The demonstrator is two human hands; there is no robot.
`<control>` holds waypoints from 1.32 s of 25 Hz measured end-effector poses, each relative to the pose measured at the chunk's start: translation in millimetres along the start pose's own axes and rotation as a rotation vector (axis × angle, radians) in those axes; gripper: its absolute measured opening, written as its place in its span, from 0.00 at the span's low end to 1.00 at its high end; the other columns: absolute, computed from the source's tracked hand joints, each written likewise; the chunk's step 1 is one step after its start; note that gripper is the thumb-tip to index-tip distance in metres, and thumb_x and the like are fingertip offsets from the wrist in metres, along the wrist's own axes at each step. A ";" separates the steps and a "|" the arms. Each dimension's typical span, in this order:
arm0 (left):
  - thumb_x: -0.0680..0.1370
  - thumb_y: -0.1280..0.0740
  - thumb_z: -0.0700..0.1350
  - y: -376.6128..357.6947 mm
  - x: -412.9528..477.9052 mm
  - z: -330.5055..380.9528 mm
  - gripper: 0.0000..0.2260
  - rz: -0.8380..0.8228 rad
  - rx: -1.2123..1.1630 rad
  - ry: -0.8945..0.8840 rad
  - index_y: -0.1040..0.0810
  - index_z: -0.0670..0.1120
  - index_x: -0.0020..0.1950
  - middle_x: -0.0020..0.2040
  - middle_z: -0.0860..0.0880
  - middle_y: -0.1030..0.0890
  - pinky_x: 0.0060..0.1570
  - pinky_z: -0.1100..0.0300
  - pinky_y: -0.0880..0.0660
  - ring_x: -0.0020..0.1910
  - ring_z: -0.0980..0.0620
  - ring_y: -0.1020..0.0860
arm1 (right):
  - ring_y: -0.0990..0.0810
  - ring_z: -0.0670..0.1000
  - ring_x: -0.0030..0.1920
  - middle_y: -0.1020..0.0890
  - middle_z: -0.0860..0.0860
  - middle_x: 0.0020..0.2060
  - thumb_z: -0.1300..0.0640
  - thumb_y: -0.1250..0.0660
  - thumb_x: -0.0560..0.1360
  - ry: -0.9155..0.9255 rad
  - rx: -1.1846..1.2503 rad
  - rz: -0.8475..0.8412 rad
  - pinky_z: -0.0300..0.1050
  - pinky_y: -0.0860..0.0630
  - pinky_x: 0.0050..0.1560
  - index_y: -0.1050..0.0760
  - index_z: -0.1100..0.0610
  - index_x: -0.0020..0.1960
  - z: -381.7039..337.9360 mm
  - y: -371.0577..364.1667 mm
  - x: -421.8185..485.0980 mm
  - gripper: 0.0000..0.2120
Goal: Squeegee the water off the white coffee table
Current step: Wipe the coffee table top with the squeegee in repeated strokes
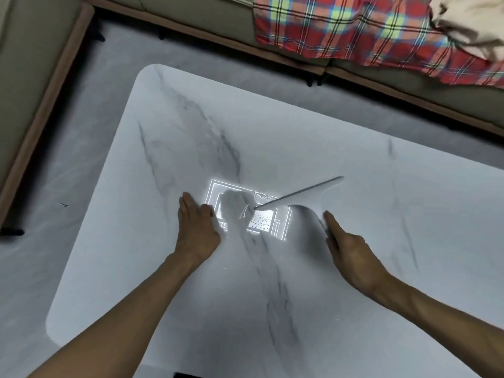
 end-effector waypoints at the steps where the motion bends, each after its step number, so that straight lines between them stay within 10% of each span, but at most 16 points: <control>1: 0.72 0.39 0.36 -1.3 2.6 1.6 0.16 -0.013 -0.008 0.016 0.32 0.41 0.59 0.74 0.29 0.53 0.75 0.44 0.52 0.75 0.31 0.56 | 0.27 0.50 0.32 0.25 0.50 0.34 0.56 0.46 0.82 -0.004 0.025 -0.019 0.44 0.30 0.40 0.47 0.51 0.78 5.7 1.7 -10.3 0.26; 6: 0.74 0.39 0.41 -4.9 10.4 4.8 0.20 -0.086 0.021 0.066 0.37 0.39 0.65 0.74 0.27 0.59 0.76 0.44 0.57 0.75 0.31 0.61 | 0.23 0.59 0.35 0.19 0.64 0.44 0.54 0.45 0.81 -0.022 0.216 0.182 0.56 0.23 0.40 0.37 0.51 0.72 7.5 56.8 43.5 0.19; 11: 0.75 0.43 0.41 -6.9 15.5 12.2 0.19 -0.115 0.016 0.112 0.38 0.39 0.66 0.71 0.23 0.62 0.75 0.40 0.58 0.73 0.27 0.62 | 0.32 0.54 0.27 0.29 0.58 0.36 0.55 0.52 0.79 -0.329 0.548 0.347 0.45 0.34 0.32 0.37 0.54 0.42 -5.7 95.7 129.3 0.09; 17: 0.77 0.44 0.40 -8.9 17.7 10.8 0.19 -0.124 0.027 0.104 0.38 0.38 0.67 0.71 0.22 0.61 0.74 0.39 0.58 0.73 0.26 0.62 | 0.22 0.61 0.32 0.23 0.61 0.39 0.41 0.51 0.75 -0.223 0.245 0.186 0.46 0.26 0.24 0.33 0.47 0.55 5.0 34.5 54.4 0.16; 22: 0.78 0.39 0.48 -4.6 15.6 8.4 0.22 -0.146 0.067 0.074 0.39 0.39 0.68 0.73 0.24 0.58 0.74 0.42 0.55 0.74 0.28 0.59 | 0.30 0.51 0.30 0.25 0.53 0.36 0.55 0.48 0.82 -0.023 0.024 0.026 0.41 0.35 0.31 0.51 0.52 0.78 10.2 -8.0 -24.7 0.26; 26: 0.77 0.39 0.46 1.3 6.5 0.1 0.20 -0.079 0.071 0.029 0.36 0.38 0.66 0.73 0.26 0.51 0.75 0.45 0.50 0.75 0.30 0.53 | 0.21 0.61 0.39 0.21 0.62 0.41 0.58 0.48 0.81 0.032 0.152 0.202 0.54 0.22 0.42 0.38 0.53 0.72 -23.2 41.2 43.5 0.20; 29: 0.72 0.42 0.36 6.4 -2.5 -12.1 0.14 0.041 0.039 0.007 0.31 0.37 0.57 0.68 0.27 0.39 0.71 0.44 0.40 0.70 0.29 0.41 | 0.26 0.59 0.36 0.27 0.57 0.37 0.47 0.51 0.74 -0.166 0.502 0.270 0.48 0.26 0.30 0.34 0.42 0.43 -52.6 66.9 121.2 0.07; 33: 0.71 0.41 0.31 -13.6 -33.6 -36.1 0.18 0.068 0.041 0.047 0.31 0.36 0.60 0.72 0.26 0.44 0.75 0.44 0.48 0.74 0.30 0.46 | 0.30 0.57 0.38 0.28 0.56 0.45 0.54 0.51 0.78 -0.121 0.328 0.289 0.48 0.28 0.28 0.44 0.52 0.72 -77.0 42.4 154.3 0.23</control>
Point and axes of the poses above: each hand's wrist, its own x-axis towards the middle knuckle, its own y-axis out of the back of the hand, z = x × y, the point moved 6 cm from there along x, towards the middle knuckle
